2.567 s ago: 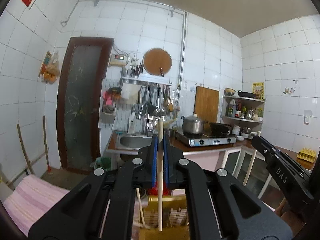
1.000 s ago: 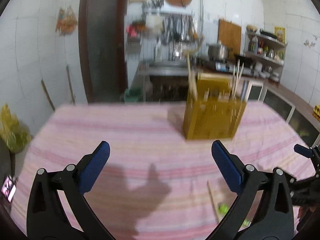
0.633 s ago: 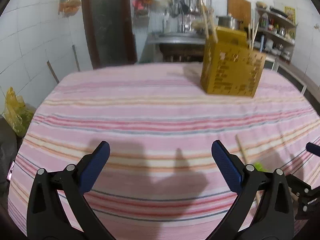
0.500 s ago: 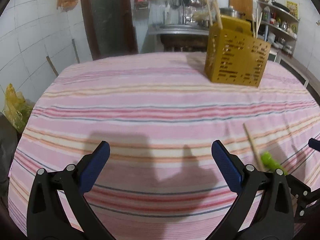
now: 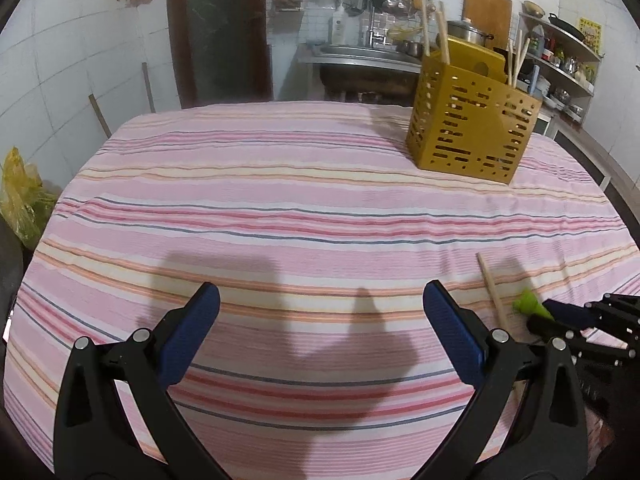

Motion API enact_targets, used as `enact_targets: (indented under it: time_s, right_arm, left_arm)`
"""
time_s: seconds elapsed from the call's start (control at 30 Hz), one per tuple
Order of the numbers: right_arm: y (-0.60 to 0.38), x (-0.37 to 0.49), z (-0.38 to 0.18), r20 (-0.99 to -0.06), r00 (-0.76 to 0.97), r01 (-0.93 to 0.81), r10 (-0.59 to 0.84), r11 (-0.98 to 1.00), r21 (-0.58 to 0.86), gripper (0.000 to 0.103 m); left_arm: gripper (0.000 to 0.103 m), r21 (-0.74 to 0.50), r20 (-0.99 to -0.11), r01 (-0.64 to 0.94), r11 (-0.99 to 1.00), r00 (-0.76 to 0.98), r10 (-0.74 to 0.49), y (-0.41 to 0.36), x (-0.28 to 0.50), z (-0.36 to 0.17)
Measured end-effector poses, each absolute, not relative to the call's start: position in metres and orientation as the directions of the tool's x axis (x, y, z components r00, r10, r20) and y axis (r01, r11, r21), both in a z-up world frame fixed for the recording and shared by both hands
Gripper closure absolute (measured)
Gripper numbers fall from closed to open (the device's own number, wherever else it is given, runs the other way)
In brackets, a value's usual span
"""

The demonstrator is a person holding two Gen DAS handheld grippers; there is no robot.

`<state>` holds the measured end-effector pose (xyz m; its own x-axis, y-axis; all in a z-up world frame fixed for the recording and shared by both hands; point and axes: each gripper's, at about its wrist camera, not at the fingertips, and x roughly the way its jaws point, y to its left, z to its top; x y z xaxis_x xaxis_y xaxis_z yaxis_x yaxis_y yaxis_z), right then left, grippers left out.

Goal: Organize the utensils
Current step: 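Grasp the green frog fork with the right tool while the left grasps a chopstick, then lift the green fork with the right tool while the left lifts its chopstick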

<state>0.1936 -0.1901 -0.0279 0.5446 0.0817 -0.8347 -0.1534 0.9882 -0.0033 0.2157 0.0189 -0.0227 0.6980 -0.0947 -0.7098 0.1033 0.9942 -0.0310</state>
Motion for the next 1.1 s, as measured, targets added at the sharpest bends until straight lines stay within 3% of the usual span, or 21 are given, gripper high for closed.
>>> enact_targets:
  time_s: [0.4,0.57,0.67,0.73,0.8,1.1]
  right_arm:
    - [-0.292,0.223,-0.033,-0.838,0.545,0.092,0.033,0.991,0.099,0.087]
    - [-0.308,0.231,-0.034,-0.835,0.548,0.126,0.045,0.983,0.136,0.086]
    - [-0.305,0.230,-0.036,-0.835,0.550,0.123,0.037,0.985,0.124,0.086]
    - [-0.304,0.230,-0.036,-0.836,0.548,0.124,0.025,0.986,0.110,0.086]
    - [-0.306,0.230,-0.036,-0.835,0.550,0.125,0.020,0.986,0.106,0.086]
    - [-0.303,0.238,-0.039,-0.836,0.549,0.146,0.004,0.984,0.101,0.086]
  left_arm:
    - [0.005,-0.061,-0.755,0.185,0.981,0.634,-0.166,-0.051,0.226,-0.032]
    - [0.012,-0.026,-0.783,0.230,0.973,0.600,-0.163,-0.085,0.233,-0.041]
    - [0.024,-0.016,-0.801,0.241,0.970,0.578,-0.157,-0.095,0.236,-0.048]
    - [0.042,-0.041,-0.820,0.240,0.970,0.546,-0.169,-0.098,0.239,-0.053]
    - [0.044,-0.061,-0.831,0.229,0.971,0.527,-0.177,-0.097,0.243,-0.056]
    - [0.074,-0.055,-0.841,0.235,0.970,0.512,-0.172,-0.113,0.257,-0.054]
